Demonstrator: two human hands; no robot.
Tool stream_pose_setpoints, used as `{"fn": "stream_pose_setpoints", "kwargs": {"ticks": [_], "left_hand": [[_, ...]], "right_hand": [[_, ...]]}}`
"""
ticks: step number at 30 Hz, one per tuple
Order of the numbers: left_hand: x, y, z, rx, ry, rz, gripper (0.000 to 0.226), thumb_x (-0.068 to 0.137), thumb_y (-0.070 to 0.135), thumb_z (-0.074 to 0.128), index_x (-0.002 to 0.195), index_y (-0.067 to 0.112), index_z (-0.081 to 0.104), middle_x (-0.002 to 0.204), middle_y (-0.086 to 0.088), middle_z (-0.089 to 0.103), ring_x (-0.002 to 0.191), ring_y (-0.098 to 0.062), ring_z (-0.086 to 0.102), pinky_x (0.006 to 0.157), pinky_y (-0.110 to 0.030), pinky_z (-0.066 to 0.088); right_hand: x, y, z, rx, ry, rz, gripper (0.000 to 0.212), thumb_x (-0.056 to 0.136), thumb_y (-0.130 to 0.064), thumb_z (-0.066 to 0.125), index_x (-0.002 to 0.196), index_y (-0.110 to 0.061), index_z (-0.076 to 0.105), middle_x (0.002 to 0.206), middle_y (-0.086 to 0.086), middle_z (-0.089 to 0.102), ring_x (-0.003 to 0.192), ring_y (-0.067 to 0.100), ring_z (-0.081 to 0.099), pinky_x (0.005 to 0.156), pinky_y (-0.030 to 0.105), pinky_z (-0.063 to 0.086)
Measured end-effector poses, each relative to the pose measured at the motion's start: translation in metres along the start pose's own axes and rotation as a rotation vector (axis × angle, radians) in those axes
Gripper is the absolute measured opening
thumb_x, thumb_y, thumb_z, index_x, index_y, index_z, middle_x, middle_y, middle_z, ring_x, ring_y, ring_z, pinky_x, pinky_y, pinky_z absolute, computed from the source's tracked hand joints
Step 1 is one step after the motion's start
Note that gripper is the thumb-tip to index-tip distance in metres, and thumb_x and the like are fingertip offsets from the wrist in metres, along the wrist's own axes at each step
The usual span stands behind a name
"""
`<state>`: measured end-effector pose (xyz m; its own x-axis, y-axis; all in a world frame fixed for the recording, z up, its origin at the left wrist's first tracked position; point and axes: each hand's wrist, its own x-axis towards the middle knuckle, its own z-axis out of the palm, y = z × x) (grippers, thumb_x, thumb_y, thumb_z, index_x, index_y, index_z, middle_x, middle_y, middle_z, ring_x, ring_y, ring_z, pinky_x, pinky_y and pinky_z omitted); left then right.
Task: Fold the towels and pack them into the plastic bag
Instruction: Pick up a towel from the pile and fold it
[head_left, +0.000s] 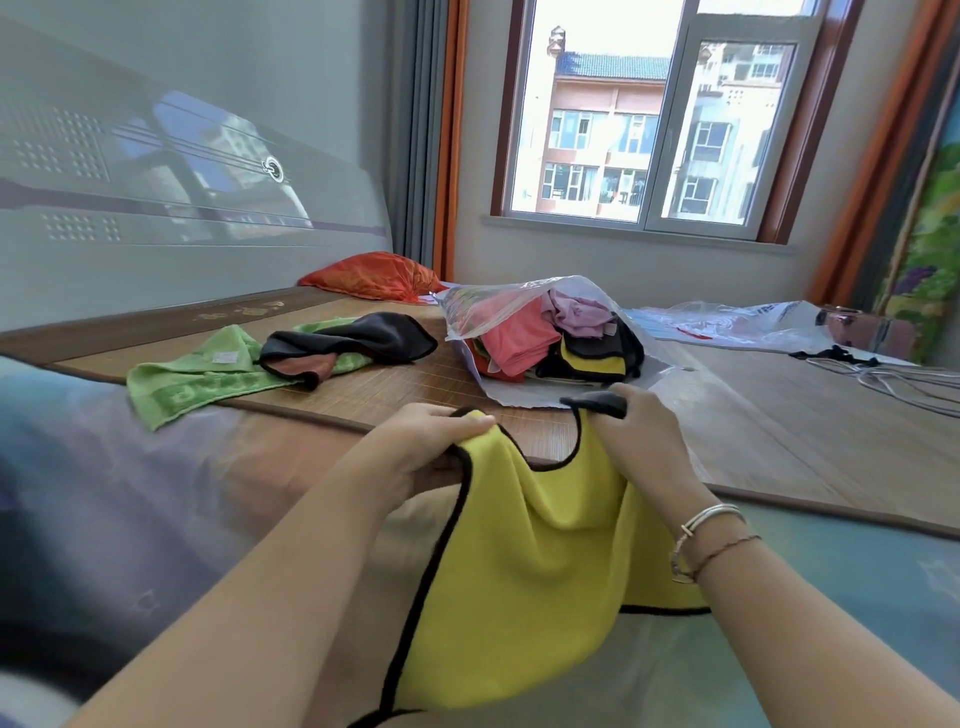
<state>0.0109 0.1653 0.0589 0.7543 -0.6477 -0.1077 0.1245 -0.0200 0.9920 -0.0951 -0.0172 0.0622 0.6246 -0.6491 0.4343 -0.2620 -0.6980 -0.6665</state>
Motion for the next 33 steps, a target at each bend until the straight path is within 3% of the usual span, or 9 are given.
{"fn": "stream_pose_setpoints", "kwargs": {"ticks": [4, 7, 9, 12, 16, 19, 23, 28, 33], "left_hand": [[-0.004, 0.006, 0.012, -0.217, -0.104, -0.019, 0.013, 0.083, 0.001, 0.069, 0.094, 0.006, 0.065, 0.081, -0.01, 0.071, 0.066, -0.016, 0.069, 0.064, -0.025, 0.059], [-0.004, 0.006, 0.017, -0.177, -0.099, 0.019, 0.026, 0.08, -0.001, 0.072, 0.104, 0.005, 0.064, 0.087, -0.01, 0.072, 0.069, -0.015, 0.068, 0.063, -0.023, 0.058], [-0.005, 0.005, 0.019, -0.081, -0.053, 0.056, 0.018, 0.079, 0.0, 0.074, 0.094, 0.007, 0.066, 0.084, -0.007, 0.071, 0.069, -0.014, 0.067, 0.065, -0.022, 0.057], [-0.008, 0.006, 0.019, 0.052, 0.041, 0.101, 0.015, 0.079, 0.003, 0.075, 0.082, 0.012, 0.064, 0.087, -0.008, 0.072, 0.073, -0.015, 0.067, 0.064, -0.021, 0.056], [-0.011, 0.006, 0.016, 0.003, 0.087, 0.109, 0.019, 0.08, 0.006, 0.076, 0.092, 0.009, 0.062, 0.085, -0.008, 0.07, 0.067, -0.012, 0.065, 0.056, -0.02, 0.055], [-0.012, 0.005, 0.014, -0.02, 0.07, 0.118, 0.029, 0.08, 0.012, 0.077, 0.104, 0.001, 0.065, 0.086, -0.013, 0.07, 0.063, -0.014, 0.065, 0.057, -0.023, 0.055], [-0.014, 0.009, 0.011, -0.06, 0.05, 0.138, 0.013, 0.089, 0.013, 0.066, 0.091, 0.0, 0.07, 0.069, -0.009, 0.067, 0.052, -0.012, 0.062, 0.055, -0.023, 0.054], [-0.019, 0.015, 0.01, -0.041, 0.009, 0.123, 0.018, 0.098, 0.016, 0.054, 0.092, 0.005, 0.068, 0.07, -0.006, 0.065, 0.055, -0.012, 0.062, 0.052, -0.02, 0.053], [-0.019, 0.015, 0.007, 0.098, 0.011, 0.147, 0.024, 0.1, 0.022, 0.051, 0.094, 0.007, 0.069, 0.077, -0.007, 0.061, 0.063, -0.012, 0.056, 0.058, -0.02, 0.048]], "right_hand": [[-0.007, -0.026, 0.007, 0.097, -0.134, 0.051, 0.007, 0.088, -0.021, 0.06, 0.092, -0.016, 0.06, 0.072, -0.004, 0.056, 0.07, 0.016, 0.053, 0.054, 0.026, 0.035], [-0.013, -0.036, 0.013, 0.244, -0.196, 0.077, 0.02, 0.088, -0.029, 0.064, 0.104, -0.02, 0.054, 0.083, -0.004, 0.057, 0.069, 0.01, 0.05, 0.056, 0.025, 0.036], [-0.017, -0.039, 0.016, 0.308, -0.198, 0.037, 0.02, 0.09, -0.032, 0.062, 0.104, -0.021, 0.054, 0.074, -0.004, 0.055, 0.061, 0.011, 0.048, 0.055, 0.026, 0.037], [-0.018, -0.038, 0.019, 0.343, -0.045, -0.073, 0.018, 0.093, -0.035, 0.058, 0.091, -0.017, 0.059, 0.061, -0.006, 0.054, 0.056, 0.011, 0.05, 0.058, 0.027, 0.042], [-0.023, -0.042, 0.02, 0.316, 0.131, -0.222, 0.016, 0.092, -0.029, 0.062, 0.083, -0.016, 0.058, 0.064, -0.006, 0.058, 0.056, 0.006, 0.052, 0.055, 0.024, 0.039], [-0.032, -0.049, 0.023, 0.406, -0.035, -0.266, 0.01, 0.093, -0.03, 0.06, 0.091, -0.02, 0.058, 0.069, -0.004, 0.065, 0.064, 0.011, 0.06, 0.061, 0.026, 0.046], [-0.035, -0.055, 0.026, 0.623, -0.257, -0.224, 0.021, 0.1, -0.014, 0.036, 0.095, -0.009, 0.056, 0.058, 0.002, 0.061, 0.046, 0.025, 0.057, 0.043, 0.029, 0.035], [-0.032, -0.049, 0.028, 0.458, -0.332, -0.284, 0.015, 0.092, -0.004, 0.051, 0.102, -0.015, 0.05, 0.058, 0.0, 0.062, 0.043, 0.02, 0.056, 0.042, 0.025, 0.04], [-0.026, -0.041, 0.03, 0.181, -0.135, -0.382, 0.022, 0.08, -0.022, 0.072, 0.093, -0.024, 0.054, 0.064, -0.007, 0.055, 0.058, 0.001, 0.049, 0.056, 0.012, 0.037]]}}
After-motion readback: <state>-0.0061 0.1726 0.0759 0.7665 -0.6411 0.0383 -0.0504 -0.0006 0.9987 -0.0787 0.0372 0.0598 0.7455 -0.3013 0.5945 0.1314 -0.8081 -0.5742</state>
